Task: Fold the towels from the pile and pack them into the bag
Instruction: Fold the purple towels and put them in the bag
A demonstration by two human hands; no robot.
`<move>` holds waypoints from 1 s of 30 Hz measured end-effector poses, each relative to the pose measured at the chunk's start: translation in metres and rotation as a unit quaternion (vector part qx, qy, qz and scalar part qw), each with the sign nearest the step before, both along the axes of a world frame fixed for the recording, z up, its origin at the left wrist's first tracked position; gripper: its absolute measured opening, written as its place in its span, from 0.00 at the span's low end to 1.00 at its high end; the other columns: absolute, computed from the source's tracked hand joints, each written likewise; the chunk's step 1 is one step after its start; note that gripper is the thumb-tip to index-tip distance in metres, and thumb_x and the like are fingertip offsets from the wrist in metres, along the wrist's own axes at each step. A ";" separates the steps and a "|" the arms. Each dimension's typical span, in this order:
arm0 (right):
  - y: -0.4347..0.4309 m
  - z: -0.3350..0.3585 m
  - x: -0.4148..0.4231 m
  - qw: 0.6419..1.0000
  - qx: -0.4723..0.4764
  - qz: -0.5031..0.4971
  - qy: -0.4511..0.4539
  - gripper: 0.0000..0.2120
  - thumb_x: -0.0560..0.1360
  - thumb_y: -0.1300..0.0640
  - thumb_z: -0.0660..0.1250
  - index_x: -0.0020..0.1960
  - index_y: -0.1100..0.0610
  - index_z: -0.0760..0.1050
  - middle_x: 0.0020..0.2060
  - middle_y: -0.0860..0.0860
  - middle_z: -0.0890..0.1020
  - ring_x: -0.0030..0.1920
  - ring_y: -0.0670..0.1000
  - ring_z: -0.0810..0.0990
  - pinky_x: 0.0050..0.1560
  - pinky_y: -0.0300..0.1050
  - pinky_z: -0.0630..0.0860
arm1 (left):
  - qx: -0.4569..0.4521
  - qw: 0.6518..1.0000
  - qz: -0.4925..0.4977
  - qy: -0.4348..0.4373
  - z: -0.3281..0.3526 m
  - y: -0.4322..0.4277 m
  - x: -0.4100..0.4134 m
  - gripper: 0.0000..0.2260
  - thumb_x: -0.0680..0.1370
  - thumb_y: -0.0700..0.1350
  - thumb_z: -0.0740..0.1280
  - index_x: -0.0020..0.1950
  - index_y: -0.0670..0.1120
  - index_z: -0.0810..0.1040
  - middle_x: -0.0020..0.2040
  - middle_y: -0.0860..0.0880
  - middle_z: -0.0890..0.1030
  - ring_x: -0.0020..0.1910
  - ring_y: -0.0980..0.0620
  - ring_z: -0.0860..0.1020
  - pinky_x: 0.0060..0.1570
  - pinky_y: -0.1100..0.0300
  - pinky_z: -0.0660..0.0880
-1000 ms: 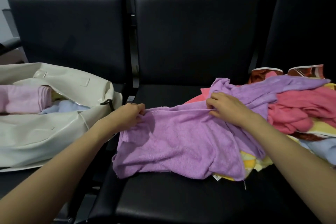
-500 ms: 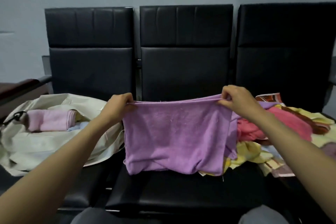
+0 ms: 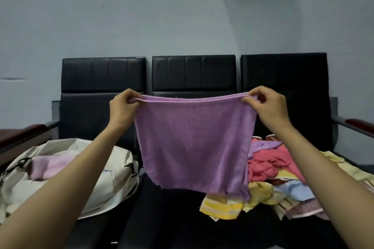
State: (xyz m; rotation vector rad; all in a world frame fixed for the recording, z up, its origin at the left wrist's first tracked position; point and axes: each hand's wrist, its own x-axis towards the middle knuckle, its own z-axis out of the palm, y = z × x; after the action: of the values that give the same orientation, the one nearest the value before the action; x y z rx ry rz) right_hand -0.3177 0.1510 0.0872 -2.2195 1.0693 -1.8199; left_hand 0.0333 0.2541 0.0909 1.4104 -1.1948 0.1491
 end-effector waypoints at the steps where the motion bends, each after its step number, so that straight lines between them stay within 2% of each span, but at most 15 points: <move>1: 0.003 0.005 0.000 0.999 -0.015 0.012 -0.033 0.04 0.72 0.57 0.74 0.44 0.54 0.79 0.37 0.47 0.79 0.37 0.36 0.75 0.39 0.24 0.68 | -0.031 0.999 -0.021 0.031 0.004 0.001 0.001 0.05 0.73 0.37 0.70 0.45 0.46 0.81 0.41 0.53 0.80 0.41 0.58 0.77 0.40 0.64 0.73; 3: 0.004 0.015 -0.002 0.996 -0.014 0.041 -0.084 0.04 0.73 0.56 0.73 0.44 0.52 0.79 0.38 0.43 0.79 0.37 0.35 0.75 0.39 0.25 0.70 | -0.074 0.985 -0.103 0.116 0.013 0.003 0.004 0.03 0.74 0.40 0.72 0.45 0.48 0.80 0.40 0.54 0.80 0.39 0.60 0.77 0.37 0.65 0.75; 5: -0.006 0.017 -0.004 0.988 0.068 0.103 -0.090 0.03 0.73 0.57 0.73 0.44 0.52 0.80 0.40 0.45 0.81 0.38 0.36 0.76 0.39 0.26 0.72 | -0.042 0.967 -0.179 0.178 0.015 -0.002 0.014 0.04 0.74 0.39 0.72 0.43 0.48 0.80 0.37 0.53 0.81 0.37 0.58 0.77 0.34 0.67 0.75; 6: -0.013 0.016 -0.004 0.981 0.127 0.129 -0.073 0.03 0.72 0.59 0.73 0.44 0.52 0.81 0.40 0.46 0.81 0.38 0.37 0.77 0.40 0.28 0.73 | 0.016 0.971 -0.175 0.165 0.011 -0.008 0.021 0.05 0.74 0.38 0.72 0.42 0.48 0.80 0.35 0.53 0.81 0.37 0.55 0.77 0.34 0.66 0.75; 8: -0.033 0.006 -0.001 0.973 0.198 0.116 -0.003 0.04 0.71 0.60 0.74 0.42 0.52 0.82 0.39 0.48 0.83 0.39 0.40 0.78 0.43 0.34 0.73 | 0.170 0.979 -0.099 0.059 -0.003 -0.024 0.033 0.06 0.73 0.36 0.72 0.40 0.47 0.81 0.36 0.50 0.81 0.40 0.51 0.78 0.38 0.62 0.76; 9: -0.042 0.000 0.003 0.974 0.206 0.079 0.041 0.04 0.70 0.60 0.75 0.42 0.52 0.82 0.39 0.48 0.83 0.39 0.42 0.77 0.44 0.35 0.72 | 0.217 0.974 -0.060 0.006 -0.009 -0.033 0.036 0.05 0.73 0.36 0.72 0.41 0.46 0.82 0.39 0.47 0.82 0.42 0.49 0.79 0.42 0.58 0.77; 10: -0.049 -0.004 0.008 0.976 0.202 0.044 0.072 0.04 0.71 0.59 0.75 0.42 0.52 0.82 0.38 0.48 0.82 0.40 0.42 0.77 0.43 0.35 0.71 | 0.224 0.974 -0.026 -0.035 -0.012 -0.042 0.037 0.04 0.73 0.37 0.71 0.43 0.45 0.83 0.42 0.45 0.83 0.44 0.48 0.79 0.45 0.56 0.77; 12: -0.057 -0.006 0.021 0.985 0.164 -0.006 0.043 0.03 0.72 0.59 0.73 0.45 0.54 0.83 0.39 0.47 0.81 0.41 0.43 0.76 0.39 0.29 0.68 | 0.151 0.987 0.024 -0.053 -0.008 -0.055 0.031 0.05 0.75 0.37 0.69 0.49 0.43 0.83 0.44 0.45 0.82 0.45 0.50 0.78 0.46 0.57 0.74; 14: -0.064 0.000 0.031 0.992 0.127 -0.016 -0.010 0.05 0.73 0.59 0.73 0.48 0.56 0.83 0.41 0.48 0.81 0.43 0.45 0.78 0.38 0.25 0.67 | 0.061 0.997 0.044 0.013 -0.001 -0.065 0.027 0.07 0.75 0.38 0.68 0.51 0.43 0.83 0.44 0.47 0.81 0.46 0.51 0.77 0.46 0.59 0.72; 17: -0.071 0.002 0.044 0.986 0.143 -0.002 0.080 0.06 0.72 0.61 0.73 0.49 0.58 0.84 0.40 0.49 0.82 0.43 0.46 0.79 0.40 0.28 0.69 | 0.078 0.995 0.030 0.057 -0.009 -0.074 0.028 0.06 0.75 0.38 0.68 0.49 0.45 0.83 0.43 0.48 0.81 0.46 0.48 0.79 0.47 0.56 0.76; 21: -0.069 -0.006 0.049 0.994 0.105 -0.009 0.014 0.04 0.74 0.60 0.71 0.49 0.56 0.83 0.40 0.48 0.81 0.41 0.44 0.77 0.36 0.22 0.67 | 0.030 0.990 0.004 0.138 -0.020 -0.073 0.031 0.06 0.74 0.37 0.68 0.46 0.47 0.81 0.44 0.48 0.82 0.46 0.52 0.78 0.47 0.59 0.75; 24: -0.065 -0.009 0.052 0.997 0.075 0.007 -0.002 0.04 0.75 0.61 0.69 0.49 0.57 0.81 0.41 0.48 0.80 0.42 0.44 0.76 0.37 0.21 0.67 | 0.020 0.990 -0.019 0.135 -0.020 -0.070 0.034 0.07 0.75 0.36 0.68 0.47 0.47 0.81 0.43 0.49 0.81 0.46 0.53 0.78 0.49 0.61 0.75; 27: -0.059 -0.004 0.050 0.999 0.041 0.001 -0.032 0.05 0.77 0.61 0.67 0.51 0.59 0.79 0.46 0.49 0.78 0.46 0.44 0.75 0.39 0.20 0.67 | -0.027 0.989 -0.025 0.145 -0.014 -0.061 0.035 0.06 0.77 0.36 0.67 0.48 0.47 0.81 0.42 0.53 0.81 0.45 0.56 0.78 0.45 0.66 0.74; 30: -0.056 0.003 0.049 0.998 0.009 0.010 -0.055 0.03 0.78 0.59 0.65 0.51 0.57 0.77 0.49 0.50 0.76 0.46 0.42 0.75 0.44 0.25 0.71 | -0.061 0.991 -0.037 0.115 -0.006 -0.054 0.034 0.04 0.78 0.39 0.67 0.49 0.46 0.80 0.43 0.55 0.81 0.45 0.59 0.78 0.45 0.67 0.75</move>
State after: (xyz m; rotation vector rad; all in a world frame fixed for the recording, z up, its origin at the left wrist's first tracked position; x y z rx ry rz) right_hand -0.2691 0.0946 0.0900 -2.0852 1.0367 -1.8907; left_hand 0.0676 0.1997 0.0850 1.2378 -1.0283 0.0077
